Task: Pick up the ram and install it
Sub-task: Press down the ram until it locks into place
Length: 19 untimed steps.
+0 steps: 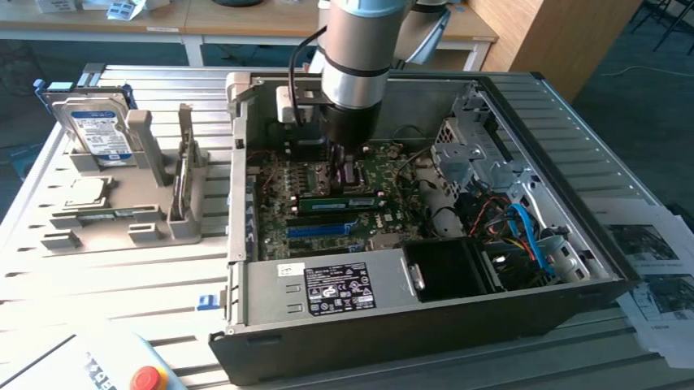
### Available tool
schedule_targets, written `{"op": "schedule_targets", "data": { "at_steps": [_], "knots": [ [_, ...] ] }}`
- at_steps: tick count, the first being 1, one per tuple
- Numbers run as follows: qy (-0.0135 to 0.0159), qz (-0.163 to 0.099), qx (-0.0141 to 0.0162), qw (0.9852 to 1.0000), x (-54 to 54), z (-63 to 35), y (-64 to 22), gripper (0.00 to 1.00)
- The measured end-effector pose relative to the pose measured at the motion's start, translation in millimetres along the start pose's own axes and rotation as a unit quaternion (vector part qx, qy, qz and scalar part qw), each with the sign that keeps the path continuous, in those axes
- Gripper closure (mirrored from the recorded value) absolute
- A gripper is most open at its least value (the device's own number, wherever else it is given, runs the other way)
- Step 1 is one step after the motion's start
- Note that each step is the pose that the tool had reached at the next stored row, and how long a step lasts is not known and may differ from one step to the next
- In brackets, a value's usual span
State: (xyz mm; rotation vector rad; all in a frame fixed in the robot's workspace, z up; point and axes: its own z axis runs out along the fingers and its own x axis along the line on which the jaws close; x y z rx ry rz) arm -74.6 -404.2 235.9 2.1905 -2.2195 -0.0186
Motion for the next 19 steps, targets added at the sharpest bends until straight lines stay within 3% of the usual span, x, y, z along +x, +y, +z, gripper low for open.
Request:
{"op": "schedule_targets", "data": {
  "at_steps": [19],
  "knots": [
    [0.0000, 0.000, 0.0000, 1.0000, 0.2, 2.6, -1.4, 0.90]
  ]
}}
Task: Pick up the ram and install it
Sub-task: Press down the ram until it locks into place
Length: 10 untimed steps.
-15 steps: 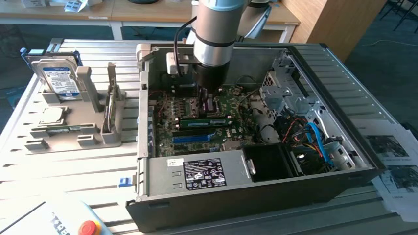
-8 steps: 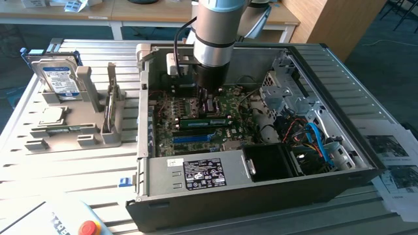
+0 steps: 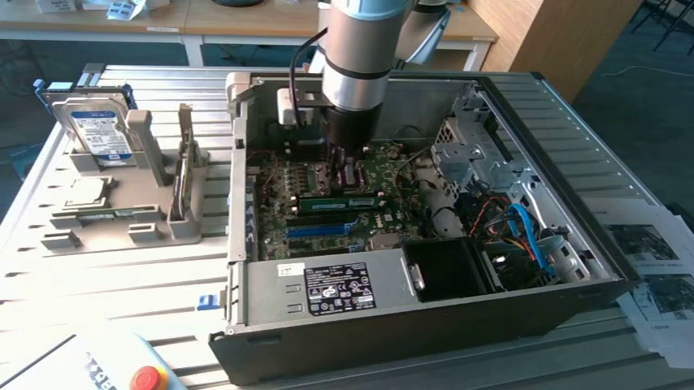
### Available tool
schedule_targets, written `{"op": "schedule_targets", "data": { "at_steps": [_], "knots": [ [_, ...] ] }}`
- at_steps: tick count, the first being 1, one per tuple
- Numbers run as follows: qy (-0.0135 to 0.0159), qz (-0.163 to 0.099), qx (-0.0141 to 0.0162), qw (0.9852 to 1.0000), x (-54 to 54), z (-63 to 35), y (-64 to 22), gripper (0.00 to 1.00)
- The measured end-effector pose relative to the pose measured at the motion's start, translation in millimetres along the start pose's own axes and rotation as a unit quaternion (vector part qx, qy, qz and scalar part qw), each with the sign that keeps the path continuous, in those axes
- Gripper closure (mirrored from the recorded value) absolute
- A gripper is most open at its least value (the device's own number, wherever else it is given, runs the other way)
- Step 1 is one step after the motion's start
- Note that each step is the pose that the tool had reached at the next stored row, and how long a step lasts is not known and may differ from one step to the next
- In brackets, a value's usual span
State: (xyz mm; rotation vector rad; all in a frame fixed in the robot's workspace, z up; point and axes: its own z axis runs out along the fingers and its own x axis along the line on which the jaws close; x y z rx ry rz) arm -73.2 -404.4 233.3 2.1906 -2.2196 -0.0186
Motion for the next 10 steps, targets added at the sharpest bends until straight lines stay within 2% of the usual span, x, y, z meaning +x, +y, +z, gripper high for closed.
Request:
{"op": "schedule_targets", "data": {
  "at_steps": [10],
  "knots": [
    [0.0000, 0.000, 0.0000, 1.0000, 0.0, 0.9, -0.7, 0.90]
  ]
}}
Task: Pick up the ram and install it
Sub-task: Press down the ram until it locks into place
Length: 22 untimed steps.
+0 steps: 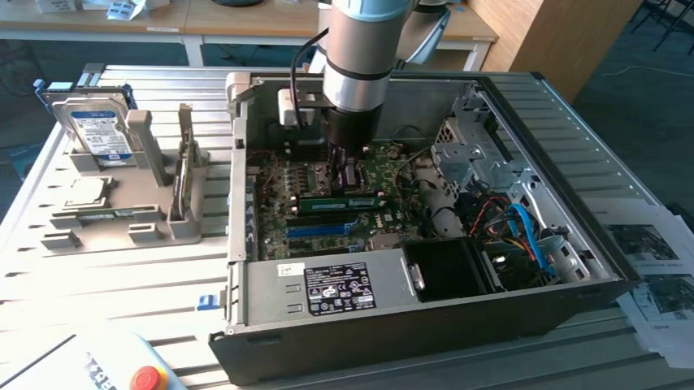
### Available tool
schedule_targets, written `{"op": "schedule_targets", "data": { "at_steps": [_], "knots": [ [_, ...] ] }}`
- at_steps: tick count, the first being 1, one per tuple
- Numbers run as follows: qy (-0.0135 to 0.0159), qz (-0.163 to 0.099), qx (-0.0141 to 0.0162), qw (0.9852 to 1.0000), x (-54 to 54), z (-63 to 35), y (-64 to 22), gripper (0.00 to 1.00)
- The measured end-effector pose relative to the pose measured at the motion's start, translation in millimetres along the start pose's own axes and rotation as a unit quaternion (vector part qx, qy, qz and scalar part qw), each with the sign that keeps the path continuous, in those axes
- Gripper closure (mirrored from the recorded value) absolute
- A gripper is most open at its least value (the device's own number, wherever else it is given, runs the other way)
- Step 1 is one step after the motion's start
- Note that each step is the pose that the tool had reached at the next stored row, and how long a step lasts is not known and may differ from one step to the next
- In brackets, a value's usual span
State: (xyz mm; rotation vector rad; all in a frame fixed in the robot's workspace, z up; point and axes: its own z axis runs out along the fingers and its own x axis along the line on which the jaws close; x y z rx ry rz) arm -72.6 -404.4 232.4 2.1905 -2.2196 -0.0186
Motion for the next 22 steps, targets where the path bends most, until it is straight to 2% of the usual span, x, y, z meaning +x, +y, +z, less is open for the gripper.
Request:
{"op": "schedule_targets", "data": {
  "at_steps": [22],
  "knots": [
    [0.0000, 0.000, 0.0000, 1.0000, 0.0, 5.2, -0.1, 0.90]
  ]
}}
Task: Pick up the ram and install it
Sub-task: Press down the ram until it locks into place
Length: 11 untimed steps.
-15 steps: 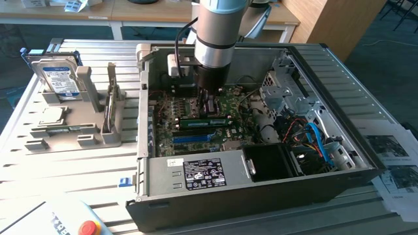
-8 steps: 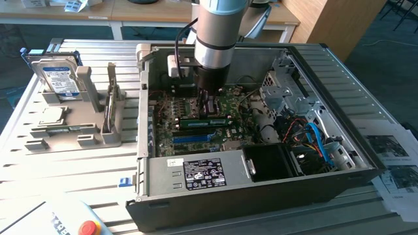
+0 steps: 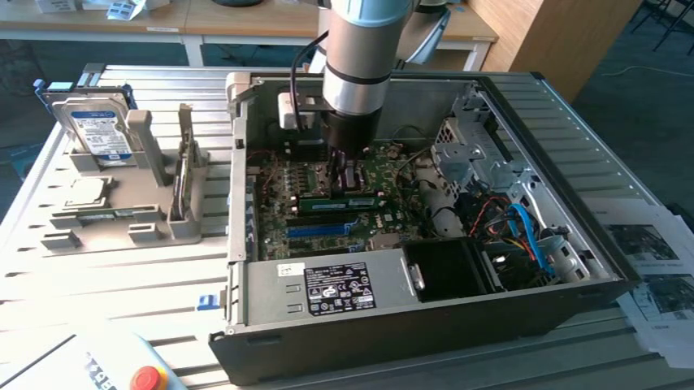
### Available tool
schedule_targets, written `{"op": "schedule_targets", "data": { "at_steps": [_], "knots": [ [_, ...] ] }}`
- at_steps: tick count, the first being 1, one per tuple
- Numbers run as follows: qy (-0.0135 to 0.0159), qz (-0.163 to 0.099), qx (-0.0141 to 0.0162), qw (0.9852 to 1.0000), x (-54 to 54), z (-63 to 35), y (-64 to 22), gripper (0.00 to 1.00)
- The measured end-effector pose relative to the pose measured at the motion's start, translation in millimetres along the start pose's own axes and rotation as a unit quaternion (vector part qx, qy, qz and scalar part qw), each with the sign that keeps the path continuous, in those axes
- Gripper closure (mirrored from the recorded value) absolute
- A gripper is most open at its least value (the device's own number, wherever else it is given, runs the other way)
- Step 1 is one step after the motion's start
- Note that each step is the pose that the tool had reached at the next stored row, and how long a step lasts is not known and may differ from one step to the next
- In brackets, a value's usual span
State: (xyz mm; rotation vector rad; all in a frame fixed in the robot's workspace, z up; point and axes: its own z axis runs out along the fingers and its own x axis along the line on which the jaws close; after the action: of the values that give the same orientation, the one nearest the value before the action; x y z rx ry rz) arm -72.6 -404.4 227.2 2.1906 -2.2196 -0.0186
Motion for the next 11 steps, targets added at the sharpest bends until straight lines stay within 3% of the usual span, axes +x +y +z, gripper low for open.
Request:
{"op": "schedule_targets", "data": {
  "at_steps": [11],
  "knots": [
    [0.0000, 0.000, 0.0000, 1.0000, 0.0, 0.4, 0.0, 0.90]
  ]
}}
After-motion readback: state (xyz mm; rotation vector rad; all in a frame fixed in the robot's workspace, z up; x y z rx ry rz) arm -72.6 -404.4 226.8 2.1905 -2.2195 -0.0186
